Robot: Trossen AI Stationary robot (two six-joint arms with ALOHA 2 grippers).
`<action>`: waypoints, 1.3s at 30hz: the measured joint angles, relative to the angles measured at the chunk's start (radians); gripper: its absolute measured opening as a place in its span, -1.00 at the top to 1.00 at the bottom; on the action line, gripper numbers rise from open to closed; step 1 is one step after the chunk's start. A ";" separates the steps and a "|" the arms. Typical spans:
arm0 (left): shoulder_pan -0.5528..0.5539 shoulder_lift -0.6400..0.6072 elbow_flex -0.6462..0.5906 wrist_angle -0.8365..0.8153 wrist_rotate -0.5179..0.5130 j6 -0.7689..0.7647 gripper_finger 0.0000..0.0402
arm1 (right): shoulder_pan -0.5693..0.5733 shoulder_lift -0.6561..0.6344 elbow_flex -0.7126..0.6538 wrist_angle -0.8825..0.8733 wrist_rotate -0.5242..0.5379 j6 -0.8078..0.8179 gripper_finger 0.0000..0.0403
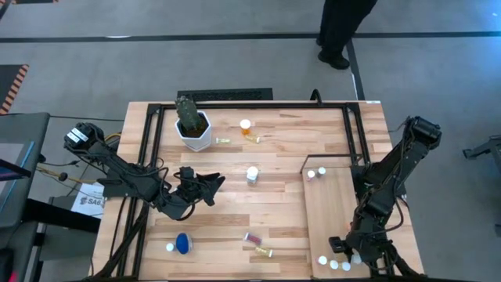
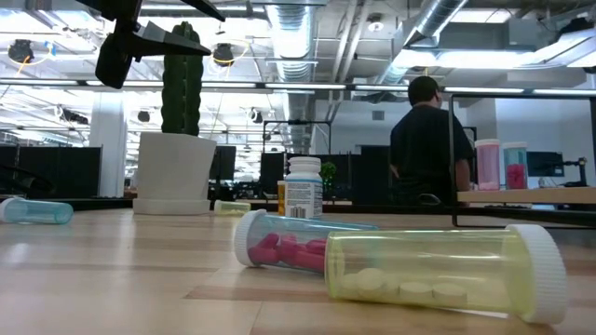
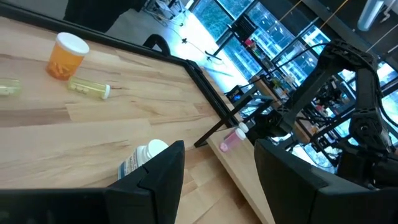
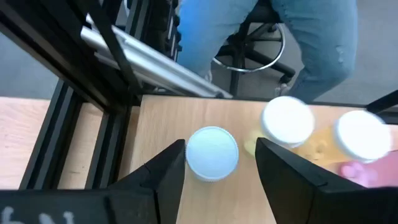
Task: Pick and place medicine bottles onto shelf by color
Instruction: Put the white pill bottle on the shelf
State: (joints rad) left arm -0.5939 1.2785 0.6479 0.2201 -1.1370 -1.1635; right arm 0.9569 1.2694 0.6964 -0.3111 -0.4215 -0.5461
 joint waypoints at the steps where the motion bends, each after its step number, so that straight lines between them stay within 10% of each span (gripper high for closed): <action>1: 0.000 0.000 0.000 0.000 0.000 0.000 0.09 | -0.003 -0.008 0.000 0.001 -0.002 0.001 -0.08; 20: 0.000 0.000 0.000 -0.005 0.005 0.030 0.09 | -0.049 -0.191 0.030 -0.117 0.081 0.130 -0.08; 31: 0.000 0.000 0.000 -0.005 0.020 0.090 0.09 | -0.364 -0.316 0.031 -0.064 0.146 0.119 -0.07; 39: 0.000 0.000 0.000 0.007 0.078 0.110 0.09 | -0.608 -0.301 0.031 0.101 0.415 0.548 -0.06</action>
State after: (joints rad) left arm -0.5938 1.2785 0.6476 0.2271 -1.0586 -1.0538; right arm 0.3485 0.9687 0.7273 -0.2104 -0.0066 0.0018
